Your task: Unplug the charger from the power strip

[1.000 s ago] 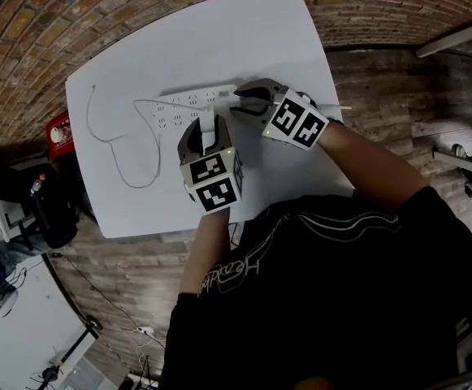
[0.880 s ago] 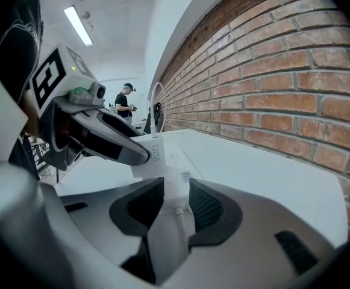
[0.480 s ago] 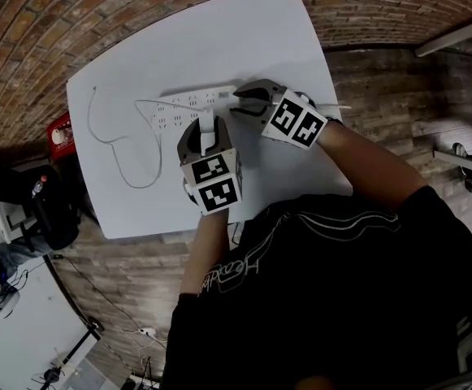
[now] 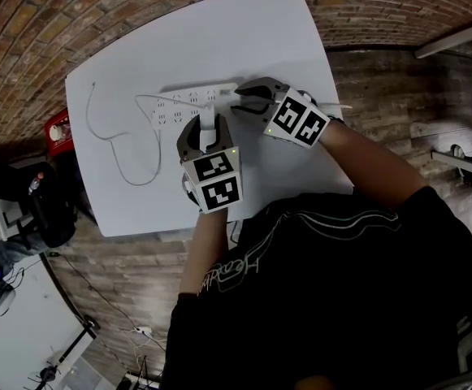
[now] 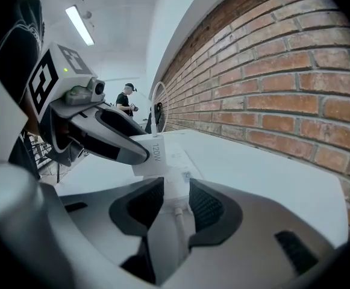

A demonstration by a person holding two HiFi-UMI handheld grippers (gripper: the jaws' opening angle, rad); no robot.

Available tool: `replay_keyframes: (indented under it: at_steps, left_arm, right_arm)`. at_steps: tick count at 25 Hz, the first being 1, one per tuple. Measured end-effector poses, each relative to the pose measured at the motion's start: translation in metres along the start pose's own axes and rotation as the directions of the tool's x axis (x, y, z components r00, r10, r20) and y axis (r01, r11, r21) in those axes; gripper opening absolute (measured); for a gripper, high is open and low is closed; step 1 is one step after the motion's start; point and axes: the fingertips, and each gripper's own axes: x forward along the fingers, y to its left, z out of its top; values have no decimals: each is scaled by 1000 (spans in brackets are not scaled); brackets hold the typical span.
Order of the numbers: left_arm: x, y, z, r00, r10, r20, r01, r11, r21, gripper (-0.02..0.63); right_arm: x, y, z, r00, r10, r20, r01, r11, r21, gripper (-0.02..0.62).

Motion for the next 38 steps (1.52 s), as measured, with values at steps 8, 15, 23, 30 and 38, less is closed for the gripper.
replay_keyframes:
  at_steps: [8,15,23,30,38]
  left_arm:
    - [1,5,-2,997,-81,7,81,985,-152,137]
    - [-3,0,0,1000,-31,-2,31,997,-69,138]
    - [-4,4,-1,999,-49,-10,47,991,-129,137]
    - [-5,5,-1,996,-91,-10,87,975,-206,137]
    - [-8,7,1,994,-107,-8,103,971,-218,137]
  right_arm:
    - [1,1,0,1000,4,0,-4,1000,4,114]
    - [1,2,0,1000,4,-1,-4,1000,-1,114]
    - [0,4,0,1000,14,-3,-14,1000,-2,114]
    - [1,5,0,1000,14,-1,-14,1000,-1,112]
    - [0,6,0,1000,17,0,-17,1000,-5,113]
